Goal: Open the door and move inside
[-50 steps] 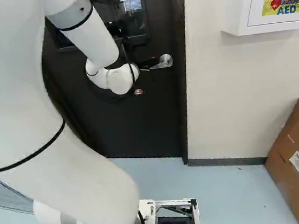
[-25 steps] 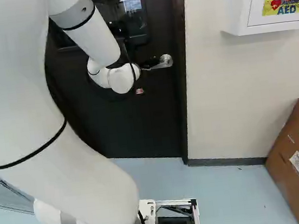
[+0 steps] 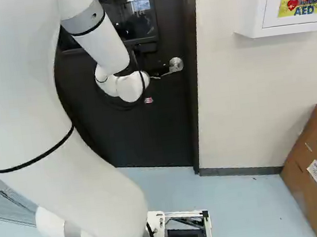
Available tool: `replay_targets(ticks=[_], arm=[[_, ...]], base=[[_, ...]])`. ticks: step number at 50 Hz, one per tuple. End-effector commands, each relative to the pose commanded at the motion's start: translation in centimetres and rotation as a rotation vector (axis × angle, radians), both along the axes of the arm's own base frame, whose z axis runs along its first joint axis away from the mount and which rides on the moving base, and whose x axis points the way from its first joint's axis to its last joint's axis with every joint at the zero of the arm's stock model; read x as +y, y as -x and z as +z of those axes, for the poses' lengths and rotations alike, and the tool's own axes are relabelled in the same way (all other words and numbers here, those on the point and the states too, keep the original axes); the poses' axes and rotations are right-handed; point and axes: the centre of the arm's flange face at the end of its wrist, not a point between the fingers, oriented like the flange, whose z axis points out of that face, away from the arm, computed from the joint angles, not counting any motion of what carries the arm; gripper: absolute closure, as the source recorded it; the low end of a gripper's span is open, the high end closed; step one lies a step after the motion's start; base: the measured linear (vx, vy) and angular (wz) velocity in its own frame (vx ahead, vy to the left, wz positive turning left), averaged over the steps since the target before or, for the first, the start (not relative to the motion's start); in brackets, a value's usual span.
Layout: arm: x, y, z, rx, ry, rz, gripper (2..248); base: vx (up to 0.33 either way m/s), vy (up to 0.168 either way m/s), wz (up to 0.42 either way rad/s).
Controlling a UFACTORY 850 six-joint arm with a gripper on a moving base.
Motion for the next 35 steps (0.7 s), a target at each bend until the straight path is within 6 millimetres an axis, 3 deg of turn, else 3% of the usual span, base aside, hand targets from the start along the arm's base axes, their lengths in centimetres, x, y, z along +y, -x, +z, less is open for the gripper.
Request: replay_targets(ticks=[35], arm=[[-0.7, -0.7, -3.7, 0.078, -0.007, -0.013, 3]], base=[[0.000, 0.000, 0.000]])
